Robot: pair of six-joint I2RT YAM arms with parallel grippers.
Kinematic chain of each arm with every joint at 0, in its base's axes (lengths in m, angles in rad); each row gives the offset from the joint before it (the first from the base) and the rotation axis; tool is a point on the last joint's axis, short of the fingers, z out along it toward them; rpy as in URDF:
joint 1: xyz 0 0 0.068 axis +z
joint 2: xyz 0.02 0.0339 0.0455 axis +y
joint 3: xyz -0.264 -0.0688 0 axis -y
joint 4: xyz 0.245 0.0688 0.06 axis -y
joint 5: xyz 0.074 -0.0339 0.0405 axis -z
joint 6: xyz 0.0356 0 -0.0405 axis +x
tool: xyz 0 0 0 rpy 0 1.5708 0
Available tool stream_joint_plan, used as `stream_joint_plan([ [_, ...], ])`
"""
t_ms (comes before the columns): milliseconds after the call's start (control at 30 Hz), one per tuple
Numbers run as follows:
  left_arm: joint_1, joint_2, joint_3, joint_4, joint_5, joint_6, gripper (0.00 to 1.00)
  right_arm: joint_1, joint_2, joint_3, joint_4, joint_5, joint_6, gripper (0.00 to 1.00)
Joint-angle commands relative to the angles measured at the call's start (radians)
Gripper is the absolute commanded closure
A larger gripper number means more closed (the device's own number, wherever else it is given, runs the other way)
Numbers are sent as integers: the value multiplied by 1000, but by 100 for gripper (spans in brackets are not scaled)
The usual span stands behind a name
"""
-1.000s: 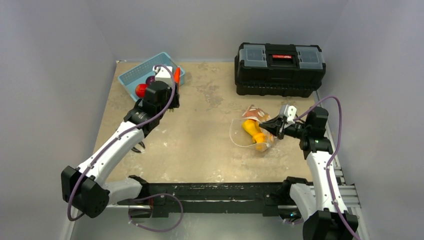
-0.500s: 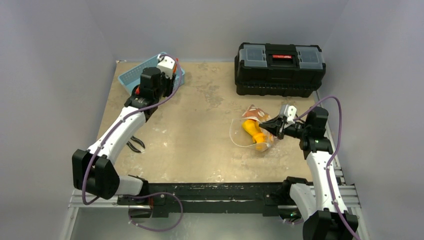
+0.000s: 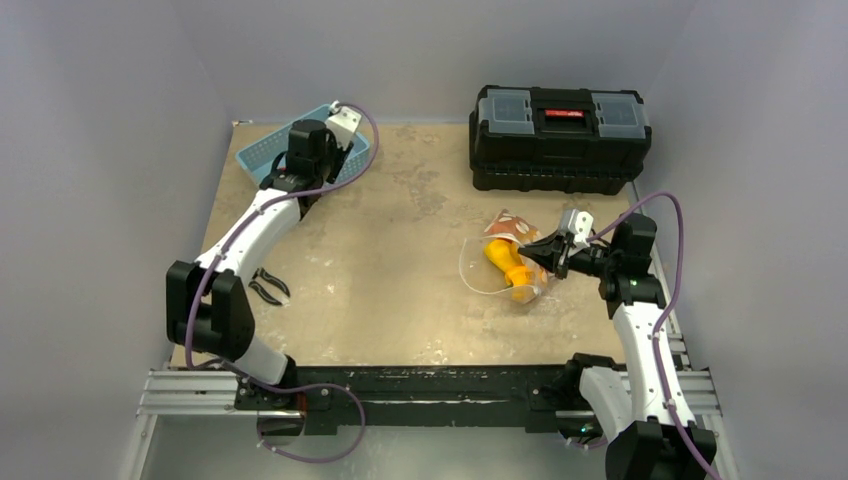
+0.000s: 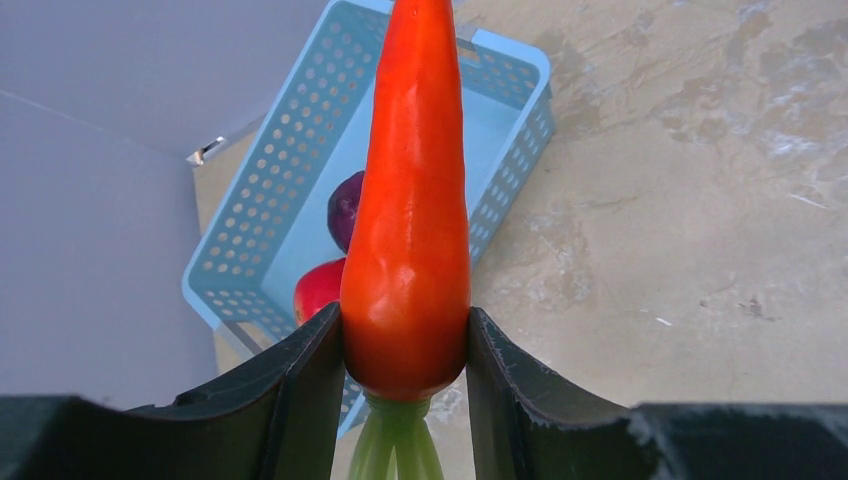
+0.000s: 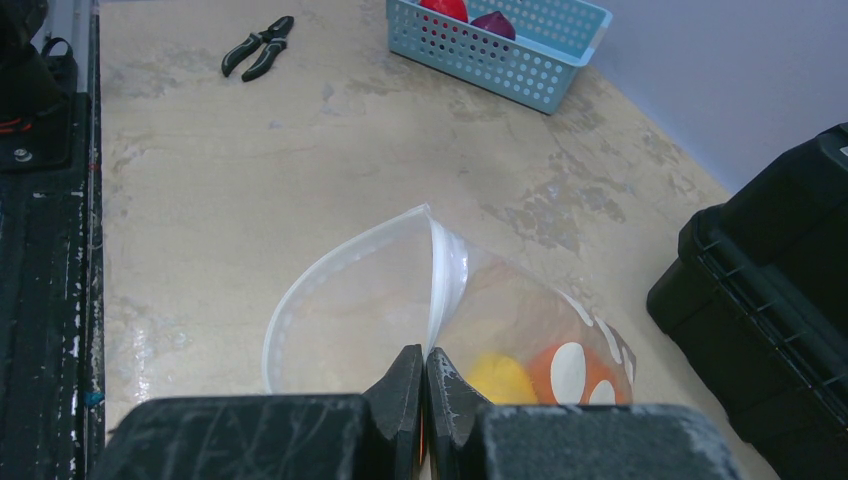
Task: Open the zip-top bag and remove the fake food
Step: Place the fake vegetable in the bin.
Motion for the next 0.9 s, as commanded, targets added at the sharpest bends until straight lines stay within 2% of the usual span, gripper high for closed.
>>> stream_joint_plan([
  [0,12,55,84,37,-77,97,100,2,-17,12,2,-14,-12,100],
  [467,56,203,174,10,-164,148,100,2,-19,12,1,-17,-12,100],
  [567,58,229,182,12,-174,165,95,3,-18,12,1,-17,-12,100],
  [867,83,304,210,14,-214,181,74,3,-15,11,3,-16,-12,100],
])
